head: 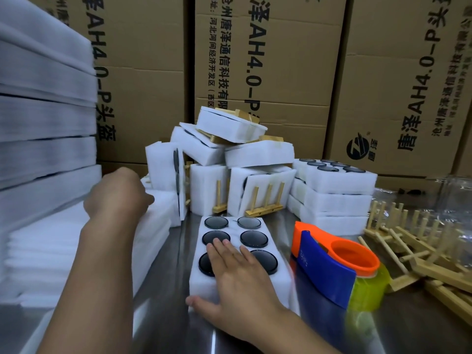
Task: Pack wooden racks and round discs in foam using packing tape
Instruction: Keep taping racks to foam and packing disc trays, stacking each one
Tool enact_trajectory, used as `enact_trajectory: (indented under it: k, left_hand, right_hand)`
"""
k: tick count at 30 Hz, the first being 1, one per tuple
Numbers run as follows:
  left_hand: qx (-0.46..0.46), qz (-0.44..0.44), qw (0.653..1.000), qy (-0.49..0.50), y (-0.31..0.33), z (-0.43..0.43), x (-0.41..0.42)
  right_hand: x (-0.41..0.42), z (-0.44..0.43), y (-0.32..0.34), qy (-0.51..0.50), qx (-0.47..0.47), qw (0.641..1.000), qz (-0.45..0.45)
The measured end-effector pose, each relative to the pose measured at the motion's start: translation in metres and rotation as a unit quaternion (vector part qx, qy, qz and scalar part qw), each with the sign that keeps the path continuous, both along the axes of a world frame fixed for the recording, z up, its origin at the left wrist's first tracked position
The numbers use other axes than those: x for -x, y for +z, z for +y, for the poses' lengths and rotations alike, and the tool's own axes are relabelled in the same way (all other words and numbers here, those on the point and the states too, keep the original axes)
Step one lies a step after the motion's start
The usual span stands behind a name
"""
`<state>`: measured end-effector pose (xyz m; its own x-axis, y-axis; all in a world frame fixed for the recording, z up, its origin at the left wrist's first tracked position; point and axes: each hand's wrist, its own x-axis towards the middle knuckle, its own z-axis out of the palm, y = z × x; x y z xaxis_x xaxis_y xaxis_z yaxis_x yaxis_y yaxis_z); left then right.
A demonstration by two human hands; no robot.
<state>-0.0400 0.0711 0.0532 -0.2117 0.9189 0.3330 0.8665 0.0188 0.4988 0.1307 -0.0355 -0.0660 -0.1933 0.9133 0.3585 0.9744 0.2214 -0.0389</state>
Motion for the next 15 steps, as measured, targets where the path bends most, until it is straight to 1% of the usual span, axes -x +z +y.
enact_trajectory:
  k: [2, 3, 4, 7, 8, 9, 12, 15]
  left_hand:
    - [-0.056, -0.011, 0.998, 0.008, 0.001, -0.005, -0.004]
    - [-0.065, -0.002, 0.998, 0.0, 0.001, -0.006, -0.007]
    - [-0.047, 0.014, 0.999, -0.017, 0.0, -0.007, -0.009]
    - [0.073, 0.045, 0.995, -0.058, -0.003, -0.007, -0.01]
    - [0.093, 0.042, 0.993, -0.058, -0.002, -0.008, -0.008]
    - [0.094, 0.033, 0.994, -0.053, -0.002, -0.008, -0.005]
    - [0.043, -0.002, 0.998, -0.04, -0.001, -0.011, 0.003]
    - [-0.044, -0.01, 0.999, -0.02, 0.0, -0.013, 0.001]
  right_hand:
    - [0.001, -0.002, 0.002, 0.015, -0.006, 0.999, 0.033]
    - [0.001, -0.003, 0.004, 0.02, -0.01, 0.998, 0.052]
    - [0.0, -0.003, 0.005, 0.023, -0.014, 0.998, 0.064]
    - [-0.001, -0.004, 0.005, 0.025, -0.031, 0.997, 0.064]
    - [-0.001, -0.004, 0.004, 0.026, -0.034, 0.997, 0.062]
    - [0.0, -0.004, 0.004, 0.027, -0.035, 0.997, 0.062]
    - [0.0, -0.003, 0.002, 0.029, -0.037, 0.996, 0.071]
    - [-0.001, -0.003, 0.003, 0.04, -0.064, 0.993, 0.092]
